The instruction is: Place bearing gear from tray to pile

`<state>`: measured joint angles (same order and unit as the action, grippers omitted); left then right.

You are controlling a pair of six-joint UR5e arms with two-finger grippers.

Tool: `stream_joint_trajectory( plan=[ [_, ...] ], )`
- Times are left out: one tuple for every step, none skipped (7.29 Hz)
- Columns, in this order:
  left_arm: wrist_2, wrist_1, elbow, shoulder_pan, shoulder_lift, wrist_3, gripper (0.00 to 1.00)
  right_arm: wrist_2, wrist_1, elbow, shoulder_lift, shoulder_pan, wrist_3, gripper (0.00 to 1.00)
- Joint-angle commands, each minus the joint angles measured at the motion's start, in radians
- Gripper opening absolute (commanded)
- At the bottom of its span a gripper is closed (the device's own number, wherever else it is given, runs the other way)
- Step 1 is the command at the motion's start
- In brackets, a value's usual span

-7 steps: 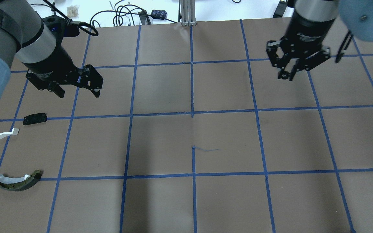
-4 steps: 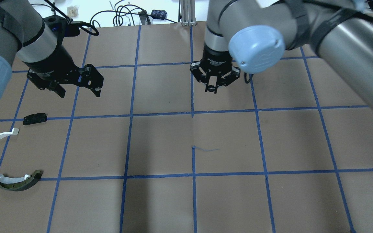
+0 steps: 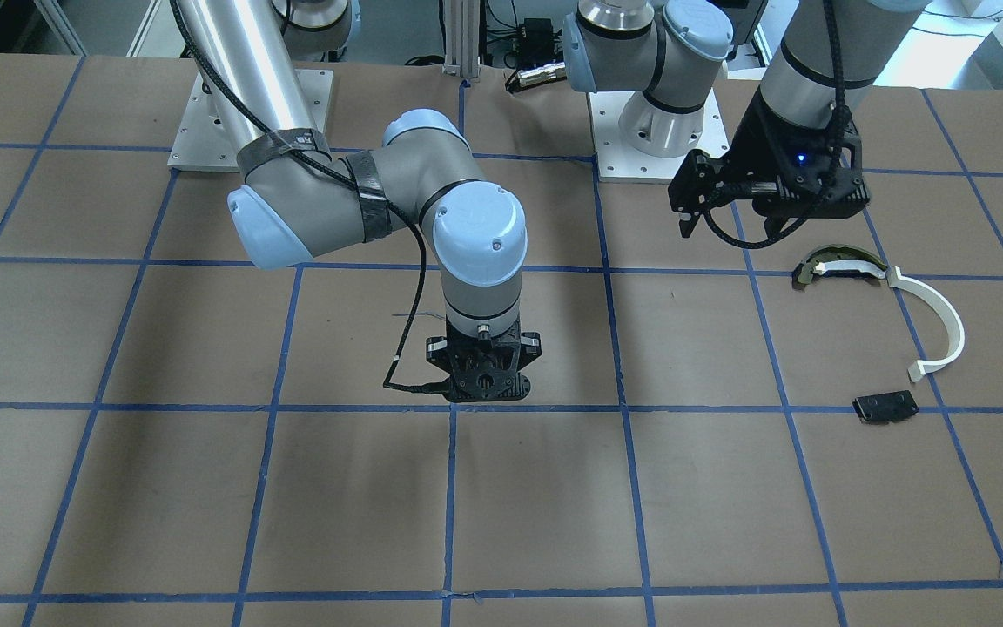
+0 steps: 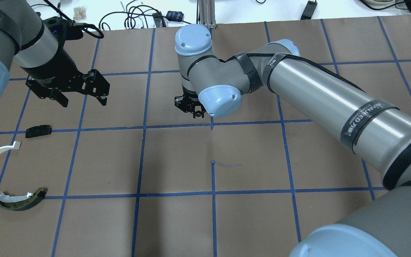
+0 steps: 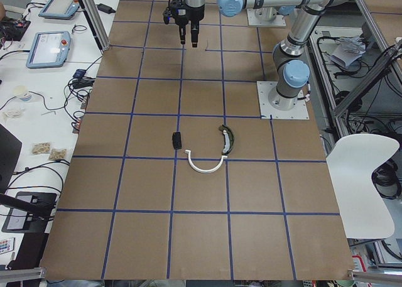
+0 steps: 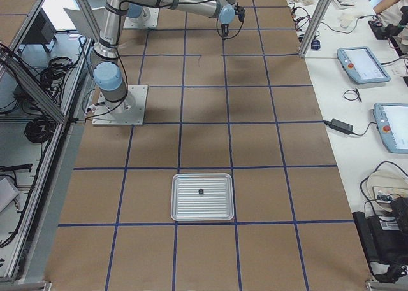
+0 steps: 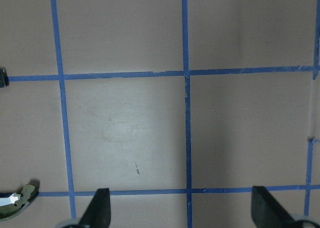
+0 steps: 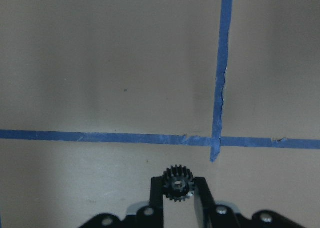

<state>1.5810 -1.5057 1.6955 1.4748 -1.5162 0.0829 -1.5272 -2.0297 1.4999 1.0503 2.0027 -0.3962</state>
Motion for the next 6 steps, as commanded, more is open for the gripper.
stream_joint_trajectory(
  plan=[
    [-0.007, 0.015, 0.009, -0.021, -0.03, -0.02, 1.0, -0.004, 0.0, -0.006, 0.007, -0.002, 0.002, 0.93],
    [-0.01, 0.042, 0.004, -0.021, -0.056, -0.037, 1.0, -0.004, 0.031, -0.01, 0.031, -0.016, 0.007, 0.96],
    [-0.01, 0.085, 0.006, -0.018, -0.08, -0.037, 1.0, 0.001, 0.083, -0.012, 0.075, -0.039, 0.058, 0.97],
    [-0.01, 0.087, 0.012, -0.011, -0.1, -0.038, 1.0, 0.013, 0.092, -0.015, 0.108, -0.083, 0.077, 0.98],
    [-0.006, 0.102, 0.01, 0.016, -0.125, -0.07, 1.0, 0.06, 0.13, -0.03, 0.147, -0.135, 0.127, 0.98],
    [-0.01, 0.169, 0.009, 0.054, -0.165, -0.103, 1.0, 0.068, 0.261, -0.061, 0.211, -0.209, 0.242, 0.98]
  ],
)
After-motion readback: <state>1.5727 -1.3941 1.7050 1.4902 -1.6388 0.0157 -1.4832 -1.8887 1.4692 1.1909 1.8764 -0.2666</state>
